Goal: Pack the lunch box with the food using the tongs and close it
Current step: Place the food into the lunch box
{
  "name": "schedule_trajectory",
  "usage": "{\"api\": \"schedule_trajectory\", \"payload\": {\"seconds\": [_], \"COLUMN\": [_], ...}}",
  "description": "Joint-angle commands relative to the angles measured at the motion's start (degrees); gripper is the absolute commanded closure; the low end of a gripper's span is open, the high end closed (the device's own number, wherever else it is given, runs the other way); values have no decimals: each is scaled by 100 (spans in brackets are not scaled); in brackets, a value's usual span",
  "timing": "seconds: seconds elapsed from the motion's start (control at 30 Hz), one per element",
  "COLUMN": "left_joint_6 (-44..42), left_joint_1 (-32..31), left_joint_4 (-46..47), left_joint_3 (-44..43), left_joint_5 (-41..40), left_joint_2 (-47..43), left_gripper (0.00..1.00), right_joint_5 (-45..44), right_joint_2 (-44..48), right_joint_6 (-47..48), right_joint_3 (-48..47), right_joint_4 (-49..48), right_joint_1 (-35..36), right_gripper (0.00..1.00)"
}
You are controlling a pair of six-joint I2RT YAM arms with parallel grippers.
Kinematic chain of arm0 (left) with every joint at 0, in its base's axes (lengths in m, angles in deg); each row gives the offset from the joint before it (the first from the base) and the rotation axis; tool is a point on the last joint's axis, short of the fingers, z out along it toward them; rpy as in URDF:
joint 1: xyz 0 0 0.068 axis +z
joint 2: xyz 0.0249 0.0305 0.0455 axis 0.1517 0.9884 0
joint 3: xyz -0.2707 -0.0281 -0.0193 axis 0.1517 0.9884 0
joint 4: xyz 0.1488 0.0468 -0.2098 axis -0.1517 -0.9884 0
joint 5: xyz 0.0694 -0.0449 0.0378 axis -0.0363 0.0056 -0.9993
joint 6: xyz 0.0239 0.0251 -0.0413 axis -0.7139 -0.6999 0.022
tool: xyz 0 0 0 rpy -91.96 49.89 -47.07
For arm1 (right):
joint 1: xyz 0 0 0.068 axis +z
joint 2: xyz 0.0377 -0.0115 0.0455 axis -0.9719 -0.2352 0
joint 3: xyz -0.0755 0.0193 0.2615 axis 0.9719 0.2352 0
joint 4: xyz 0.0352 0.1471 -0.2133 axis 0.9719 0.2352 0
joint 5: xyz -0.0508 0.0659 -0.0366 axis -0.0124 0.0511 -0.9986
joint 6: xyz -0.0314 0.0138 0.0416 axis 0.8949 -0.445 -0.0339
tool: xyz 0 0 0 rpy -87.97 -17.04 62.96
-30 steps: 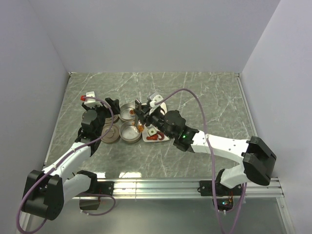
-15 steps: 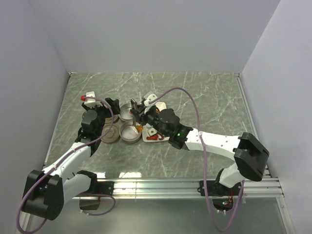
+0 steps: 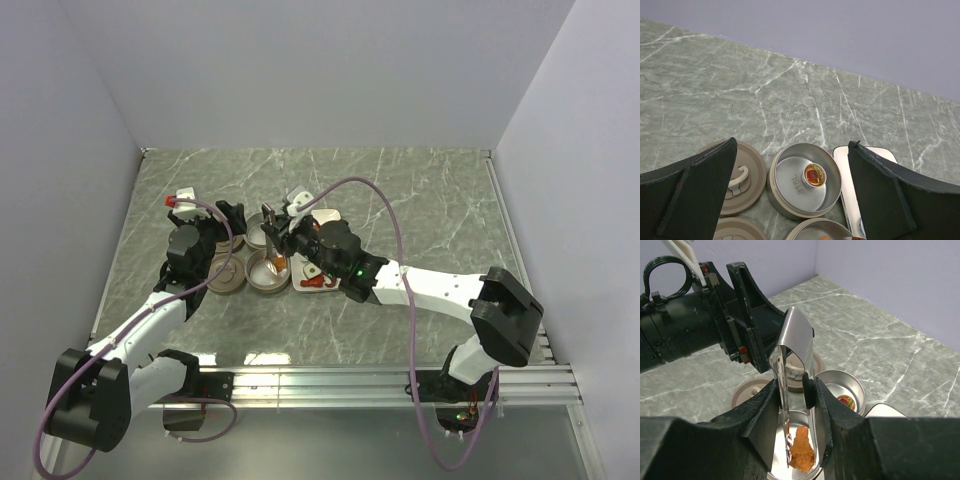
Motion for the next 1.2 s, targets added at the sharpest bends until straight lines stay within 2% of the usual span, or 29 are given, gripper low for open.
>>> {"api": "schedule_trajectory", "payload": {"seconds": [0.0,0.23,0.53,0.9,1.17], "left_joint_6": [21,21,22,30,30], "left_joint_1": [-7,-7,-7,-7,-7], "left_joint_4": [141,141,123,123,132], "left_joint_3": [-55,-46,-46,-46,-37], "left_joint_5": [41,24,24,15,-3], "left_joint_2": [6,6,-3,-3,-3], "left_gripper": [0,1,0,1,1], "right_joint_5": [-14,-14,4,-128,-681], "right_joint_2": [-22,127,145,365,1076], "right_joint_6": [53,88,97,158,439], "right_joint_3": [-346,-249,-240,-13,462], "right_joint_4": [-234,-331,-357,-541,-814], "right_joint_1": [32,32,41,41,41], "right_gripper": [82,66,55,54,55]}}
